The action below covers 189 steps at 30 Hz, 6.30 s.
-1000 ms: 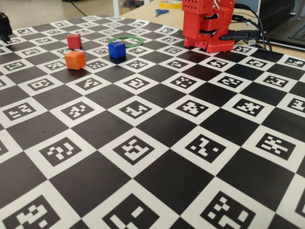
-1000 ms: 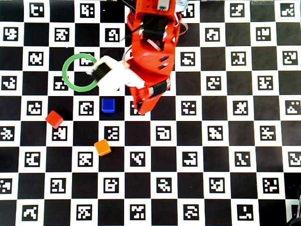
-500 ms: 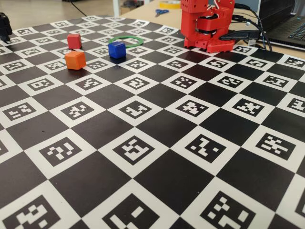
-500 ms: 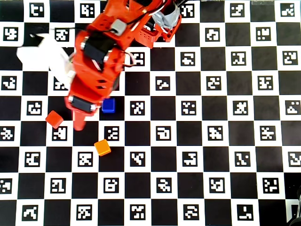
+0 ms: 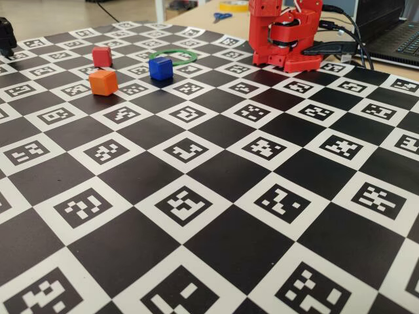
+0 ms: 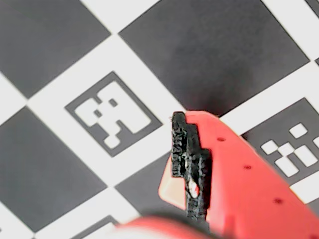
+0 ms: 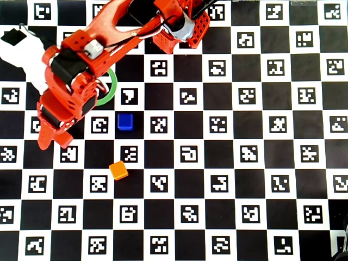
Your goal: Grab the red cube then put it in the green circle then put the blue cube on top and finally the orange cube on top
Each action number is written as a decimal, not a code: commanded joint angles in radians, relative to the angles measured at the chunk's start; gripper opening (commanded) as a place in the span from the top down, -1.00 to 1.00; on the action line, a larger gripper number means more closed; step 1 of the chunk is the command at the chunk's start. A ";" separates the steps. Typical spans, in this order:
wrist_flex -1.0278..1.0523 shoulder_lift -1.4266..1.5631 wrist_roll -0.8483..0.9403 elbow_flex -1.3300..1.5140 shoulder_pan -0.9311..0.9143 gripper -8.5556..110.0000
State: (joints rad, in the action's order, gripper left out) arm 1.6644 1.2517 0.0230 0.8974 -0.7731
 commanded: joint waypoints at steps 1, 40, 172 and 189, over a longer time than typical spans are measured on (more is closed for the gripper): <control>0.009 0.012 0.002 -0.080 -0.014 0.02; -0.268 -0.233 0.071 0.167 -0.071 -0.01; -0.256 0.753 0.853 0.957 -0.183 0.83; -0.499 0.749 1.060 1.275 -0.295 0.83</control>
State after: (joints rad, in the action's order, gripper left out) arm 1.2118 1.9942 1.0523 2.1829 -1.0400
